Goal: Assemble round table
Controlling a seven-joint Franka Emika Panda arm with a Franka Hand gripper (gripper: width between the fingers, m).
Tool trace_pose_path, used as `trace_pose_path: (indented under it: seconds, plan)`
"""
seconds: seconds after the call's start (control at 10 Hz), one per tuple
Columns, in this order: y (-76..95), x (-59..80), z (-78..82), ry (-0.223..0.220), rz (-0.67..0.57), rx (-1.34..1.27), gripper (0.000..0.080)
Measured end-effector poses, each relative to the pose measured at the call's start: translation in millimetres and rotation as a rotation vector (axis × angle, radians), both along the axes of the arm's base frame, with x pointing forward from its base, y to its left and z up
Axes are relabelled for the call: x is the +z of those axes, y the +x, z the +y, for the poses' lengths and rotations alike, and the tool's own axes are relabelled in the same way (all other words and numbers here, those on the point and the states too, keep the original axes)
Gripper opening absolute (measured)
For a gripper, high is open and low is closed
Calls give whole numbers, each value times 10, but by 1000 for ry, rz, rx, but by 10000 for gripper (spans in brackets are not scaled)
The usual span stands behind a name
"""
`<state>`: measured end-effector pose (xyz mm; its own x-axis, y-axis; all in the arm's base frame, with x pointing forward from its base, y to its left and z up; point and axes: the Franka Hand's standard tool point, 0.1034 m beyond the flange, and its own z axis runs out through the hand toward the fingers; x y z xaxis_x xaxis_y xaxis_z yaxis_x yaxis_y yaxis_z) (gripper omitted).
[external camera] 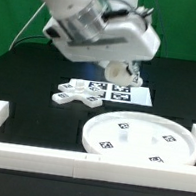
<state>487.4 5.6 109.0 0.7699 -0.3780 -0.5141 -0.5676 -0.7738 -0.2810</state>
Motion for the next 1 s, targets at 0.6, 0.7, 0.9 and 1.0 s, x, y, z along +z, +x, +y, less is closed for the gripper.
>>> trace_pose_path:
  seconds: [0.6,0.7,0.9,1.0]
  plan:
    - [290,138,118,-280,-371,73,403]
    - [420,225,127,-325,-432,140,403]
    - [631,335,272,-420,-560,230,403]
    - [655,326,302,-437,-623,209,403]
